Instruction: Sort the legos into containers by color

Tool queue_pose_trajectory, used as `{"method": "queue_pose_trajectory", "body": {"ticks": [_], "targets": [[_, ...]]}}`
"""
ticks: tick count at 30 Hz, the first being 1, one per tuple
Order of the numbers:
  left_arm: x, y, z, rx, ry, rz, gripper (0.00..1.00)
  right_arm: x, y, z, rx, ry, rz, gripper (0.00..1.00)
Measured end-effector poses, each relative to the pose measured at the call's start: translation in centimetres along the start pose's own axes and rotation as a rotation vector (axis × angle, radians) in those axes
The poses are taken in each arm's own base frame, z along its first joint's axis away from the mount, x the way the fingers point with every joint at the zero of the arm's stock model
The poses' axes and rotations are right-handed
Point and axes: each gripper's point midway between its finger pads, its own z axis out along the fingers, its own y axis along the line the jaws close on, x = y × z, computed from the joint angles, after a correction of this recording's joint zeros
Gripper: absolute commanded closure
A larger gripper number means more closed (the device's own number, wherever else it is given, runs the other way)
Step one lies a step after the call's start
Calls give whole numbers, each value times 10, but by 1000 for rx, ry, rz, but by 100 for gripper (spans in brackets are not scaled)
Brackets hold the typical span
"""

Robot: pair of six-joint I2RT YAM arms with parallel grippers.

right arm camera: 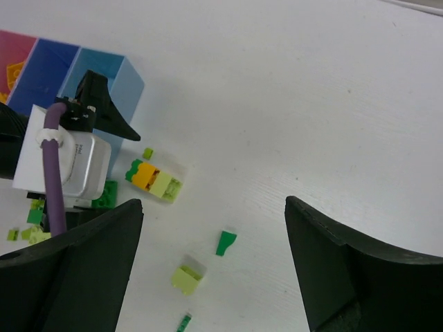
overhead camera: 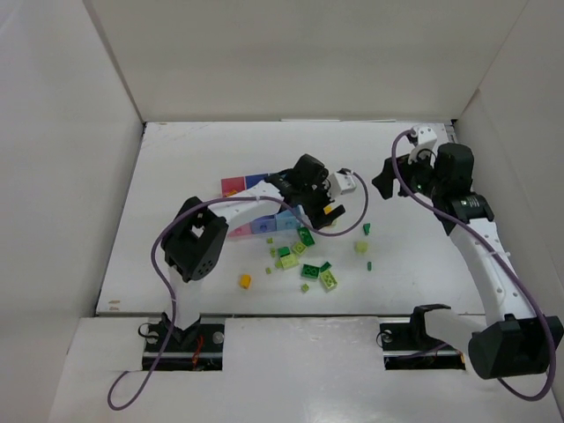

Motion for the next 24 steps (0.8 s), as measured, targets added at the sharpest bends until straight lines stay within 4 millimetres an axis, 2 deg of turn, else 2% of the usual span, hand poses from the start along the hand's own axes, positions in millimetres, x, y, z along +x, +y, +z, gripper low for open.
{"method": "queue_pose_trajectory", "body": {"ticks": [5,8,12,13,17,19,22,24], "targets": [[10,0,22,35,42,-2,13,5,-12,-12,50,-3,19,12],[17,2,32,41,61,-8,14,7,-12,-18,63,-5,21,11],[24,1,37,46,79,-15,27,8,-13,-22,75,-8,21,11],[25,1,38,46,82,-18,34,8,-13,-23,78,-9,21,11],[23,2,38,43,77,-20,45,10,-15,-25,92,-5,24,11],[22,1,39,45,75,-24,55,11,-17,-25,102,-4,24,11],[21,0,39,51,71,-26,65,11,-18,-25,108,-3,24,11],[21,0,39,55,67,-28,67,11,-19,-25,111,-3,24,11]]}}
